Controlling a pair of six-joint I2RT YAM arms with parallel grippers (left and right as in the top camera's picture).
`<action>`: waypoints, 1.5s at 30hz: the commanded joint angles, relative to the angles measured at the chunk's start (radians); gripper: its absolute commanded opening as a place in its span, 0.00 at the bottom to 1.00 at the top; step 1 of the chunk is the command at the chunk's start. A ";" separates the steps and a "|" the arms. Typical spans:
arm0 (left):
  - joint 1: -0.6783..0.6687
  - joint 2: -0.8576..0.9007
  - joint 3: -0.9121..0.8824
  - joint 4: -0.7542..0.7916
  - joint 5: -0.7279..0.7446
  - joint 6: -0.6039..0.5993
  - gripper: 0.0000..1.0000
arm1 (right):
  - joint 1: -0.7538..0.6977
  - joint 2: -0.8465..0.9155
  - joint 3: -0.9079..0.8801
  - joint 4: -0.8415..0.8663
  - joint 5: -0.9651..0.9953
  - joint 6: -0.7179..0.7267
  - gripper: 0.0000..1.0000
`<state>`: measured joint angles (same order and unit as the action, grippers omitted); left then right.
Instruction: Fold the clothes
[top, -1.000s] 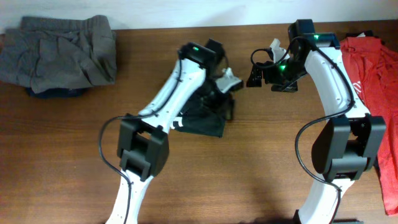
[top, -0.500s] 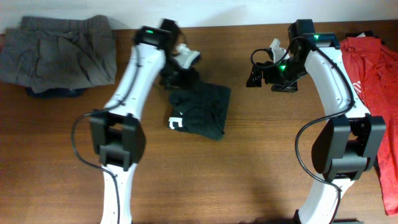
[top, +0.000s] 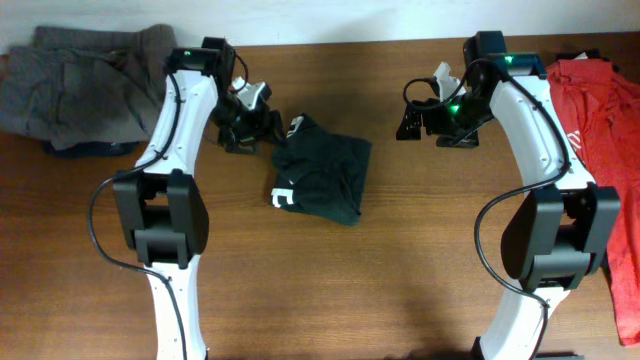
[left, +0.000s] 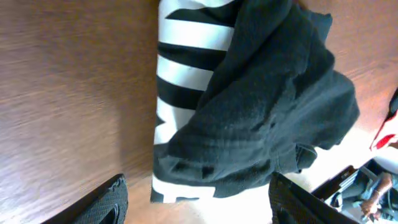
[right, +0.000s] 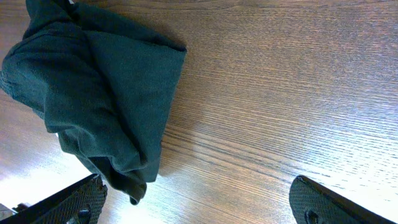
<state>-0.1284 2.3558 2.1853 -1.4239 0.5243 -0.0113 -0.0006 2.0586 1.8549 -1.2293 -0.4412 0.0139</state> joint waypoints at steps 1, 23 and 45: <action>-0.003 0.000 -0.072 0.048 0.050 0.027 0.73 | -0.006 0.010 -0.006 -0.001 0.009 -0.009 0.99; -0.120 0.000 -0.114 0.153 0.068 0.019 0.01 | -0.006 0.010 -0.006 -0.006 0.009 -0.009 0.99; -0.296 0.001 0.074 0.306 0.082 -0.023 0.02 | -0.006 0.010 -0.006 -0.012 0.009 -0.009 0.99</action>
<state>-0.3893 2.3566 2.2444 -1.1172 0.5850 -0.0261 -0.0006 2.0590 1.8549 -1.2373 -0.4412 0.0143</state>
